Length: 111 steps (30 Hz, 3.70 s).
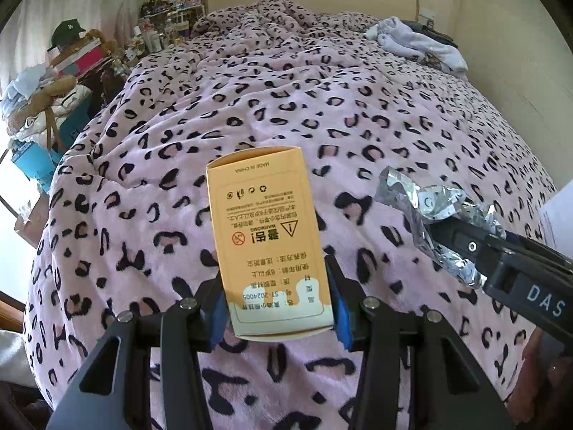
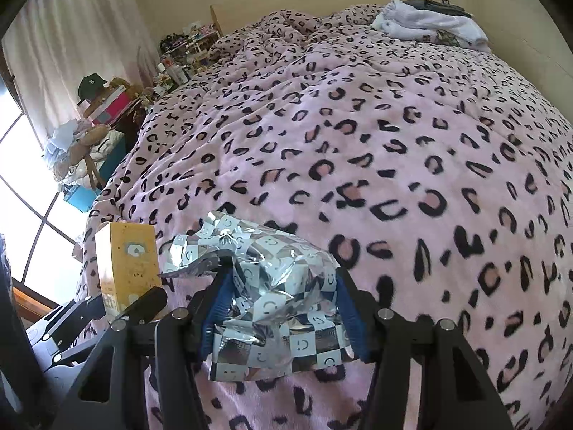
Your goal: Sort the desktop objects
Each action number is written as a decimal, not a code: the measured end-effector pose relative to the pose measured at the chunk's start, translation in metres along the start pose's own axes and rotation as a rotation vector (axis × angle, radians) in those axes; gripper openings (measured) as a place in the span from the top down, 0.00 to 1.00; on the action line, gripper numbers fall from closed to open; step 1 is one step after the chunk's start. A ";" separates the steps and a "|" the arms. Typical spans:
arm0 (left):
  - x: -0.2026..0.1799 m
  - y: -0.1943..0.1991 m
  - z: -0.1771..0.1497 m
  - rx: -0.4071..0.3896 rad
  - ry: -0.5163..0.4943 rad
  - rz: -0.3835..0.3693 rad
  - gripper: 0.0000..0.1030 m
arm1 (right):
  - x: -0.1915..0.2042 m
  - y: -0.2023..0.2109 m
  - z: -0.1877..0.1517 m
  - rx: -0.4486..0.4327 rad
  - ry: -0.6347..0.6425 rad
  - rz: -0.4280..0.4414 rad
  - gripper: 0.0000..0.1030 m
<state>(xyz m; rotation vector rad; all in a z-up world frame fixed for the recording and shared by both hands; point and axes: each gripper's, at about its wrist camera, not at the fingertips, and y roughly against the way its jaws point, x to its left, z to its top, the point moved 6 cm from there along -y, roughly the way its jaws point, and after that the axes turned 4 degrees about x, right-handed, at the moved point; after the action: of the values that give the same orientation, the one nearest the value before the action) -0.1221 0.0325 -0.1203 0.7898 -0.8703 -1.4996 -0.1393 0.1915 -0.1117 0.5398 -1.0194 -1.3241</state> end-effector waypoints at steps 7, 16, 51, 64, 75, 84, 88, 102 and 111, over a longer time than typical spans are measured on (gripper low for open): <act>-0.025 0.021 -0.002 -0.025 -0.028 -0.026 0.53 | -0.020 0.028 -0.009 -0.023 -0.026 -0.017 0.44; -0.060 0.042 -0.004 -0.050 -0.064 -0.053 0.53 | -0.048 0.071 -0.014 -0.074 -0.044 -0.030 0.44; -0.251 0.097 -0.012 -0.093 -0.274 -0.197 0.53 | -0.194 0.190 -0.051 -0.201 -0.208 -0.126 0.44; -0.320 0.115 -0.016 -0.113 -0.347 -0.240 0.53 | -0.250 0.235 -0.062 -0.250 -0.262 -0.165 0.44; -0.371 0.127 -0.017 -0.126 -0.413 -0.284 0.53 | -0.286 0.263 -0.072 -0.281 -0.306 -0.195 0.44; -0.409 0.128 -0.029 -0.118 -0.467 -0.352 0.53 | -0.318 0.286 -0.086 -0.317 -0.367 -0.245 0.44; -0.422 0.129 -0.034 -0.116 -0.486 -0.372 0.53 | -0.332 0.291 -0.093 -0.323 -0.391 -0.264 0.44; -0.460 0.129 -0.042 -0.115 -0.538 -0.404 0.53 | -0.364 0.302 -0.109 -0.338 -0.452 -0.285 0.44; -0.486 0.136 -0.037 -0.126 -0.573 -0.443 0.53 | -0.376 0.315 -0.103 -0.373 -0.467 -0.297 0.44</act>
<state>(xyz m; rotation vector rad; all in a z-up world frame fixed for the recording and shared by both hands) 0.0257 0.5055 -0.0192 0.4745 -1.0439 -2.2134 0.1418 0.5947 -0.0151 0.0946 -1.0530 -1.9132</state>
